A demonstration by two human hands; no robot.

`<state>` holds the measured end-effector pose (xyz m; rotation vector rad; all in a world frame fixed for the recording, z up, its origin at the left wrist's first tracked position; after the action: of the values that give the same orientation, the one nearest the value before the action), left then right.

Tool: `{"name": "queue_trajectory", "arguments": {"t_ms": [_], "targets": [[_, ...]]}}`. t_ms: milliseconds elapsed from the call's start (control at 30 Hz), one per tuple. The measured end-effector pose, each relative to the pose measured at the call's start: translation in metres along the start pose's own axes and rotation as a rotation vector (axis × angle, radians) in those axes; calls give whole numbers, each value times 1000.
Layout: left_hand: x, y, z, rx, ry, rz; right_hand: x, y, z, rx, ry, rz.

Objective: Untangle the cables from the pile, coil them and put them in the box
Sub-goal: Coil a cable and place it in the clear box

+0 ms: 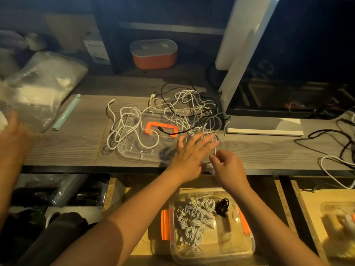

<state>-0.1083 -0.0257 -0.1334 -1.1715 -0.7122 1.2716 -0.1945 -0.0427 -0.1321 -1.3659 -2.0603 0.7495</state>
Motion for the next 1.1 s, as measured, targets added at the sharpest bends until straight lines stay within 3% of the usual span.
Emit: {"name": "queue_trajectory", "arguments": {"t_ms": [67, 133, 267, 400, 533, 633, 667, 833, 1000, 1100], "targets": [[-11, -2, 4, -30, -39, 6, 5, -15, -14, 164, -128, 77], [-19, 0, 1, -19, -118, 15, 10, -27, -25, 128, -218, 130], [-26, -8, 2, 10, -126, 224, 15, -39, -32, -286, -224, 126], [-29, -26, 3, 48, -124, 448, 15, -37, -18, -759, -42, 126], [-34, -29, 7, 88, -131, 364, 16, -50, -10, -948, 89, 302], [-26, -14, -34, 239, -400, 230, 15, -68, -15, -1189, 93, 403], [-24, -16, -40, 216, -423, 223, 14, -74, -18, -1170, 90, 404], [-28, -20, -55, -36, -460, 164, 9, -69, -21, -530, 75, 257], [-30, -53, -45, -31, -365, 392, -7, -30, -7, 286, 102, -95], [-33, -62, -46, -6, -339, 441, -5, -12, 3, 441, 96, -260]]}}
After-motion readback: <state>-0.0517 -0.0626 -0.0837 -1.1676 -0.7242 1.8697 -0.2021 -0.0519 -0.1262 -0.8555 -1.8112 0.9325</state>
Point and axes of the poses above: each hand's wrist, its own x-axis away from the middle knuckle, its own y-axis out of the palm, z = x × y, the point moved 10 cm from there along -x, towards the middle knuckle, and after that the axes turned 3 degrees about -z, right-handed, at the moved point
